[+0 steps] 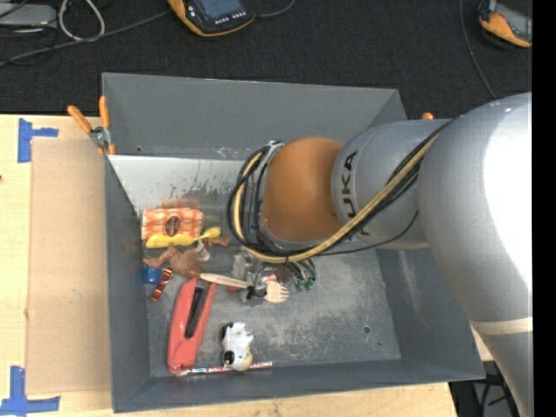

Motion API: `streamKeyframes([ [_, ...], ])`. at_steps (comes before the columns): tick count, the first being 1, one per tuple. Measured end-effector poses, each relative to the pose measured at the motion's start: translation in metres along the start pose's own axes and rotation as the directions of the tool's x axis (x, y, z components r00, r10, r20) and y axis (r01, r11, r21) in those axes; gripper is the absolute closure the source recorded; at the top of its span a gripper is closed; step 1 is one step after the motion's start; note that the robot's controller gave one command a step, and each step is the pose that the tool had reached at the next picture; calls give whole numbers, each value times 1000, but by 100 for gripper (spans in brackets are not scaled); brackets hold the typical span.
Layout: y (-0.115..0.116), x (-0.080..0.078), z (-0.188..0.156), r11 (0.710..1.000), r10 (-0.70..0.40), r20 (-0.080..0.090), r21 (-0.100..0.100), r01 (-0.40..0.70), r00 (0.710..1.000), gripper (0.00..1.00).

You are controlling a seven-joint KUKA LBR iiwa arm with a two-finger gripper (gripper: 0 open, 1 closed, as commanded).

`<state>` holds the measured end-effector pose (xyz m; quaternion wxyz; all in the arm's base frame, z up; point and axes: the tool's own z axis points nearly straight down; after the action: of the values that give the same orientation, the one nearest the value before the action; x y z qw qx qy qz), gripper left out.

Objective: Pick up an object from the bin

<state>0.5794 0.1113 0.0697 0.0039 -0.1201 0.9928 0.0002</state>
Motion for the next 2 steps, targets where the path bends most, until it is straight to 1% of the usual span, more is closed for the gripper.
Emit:
streamKeyframes([
  [1, 0, 0, 0, 1000, 0, 0, 0, 0, 1000, 100],
  [2, 0, 2, -56, 999, -46, -6, -1, 46, 999, 100],
])
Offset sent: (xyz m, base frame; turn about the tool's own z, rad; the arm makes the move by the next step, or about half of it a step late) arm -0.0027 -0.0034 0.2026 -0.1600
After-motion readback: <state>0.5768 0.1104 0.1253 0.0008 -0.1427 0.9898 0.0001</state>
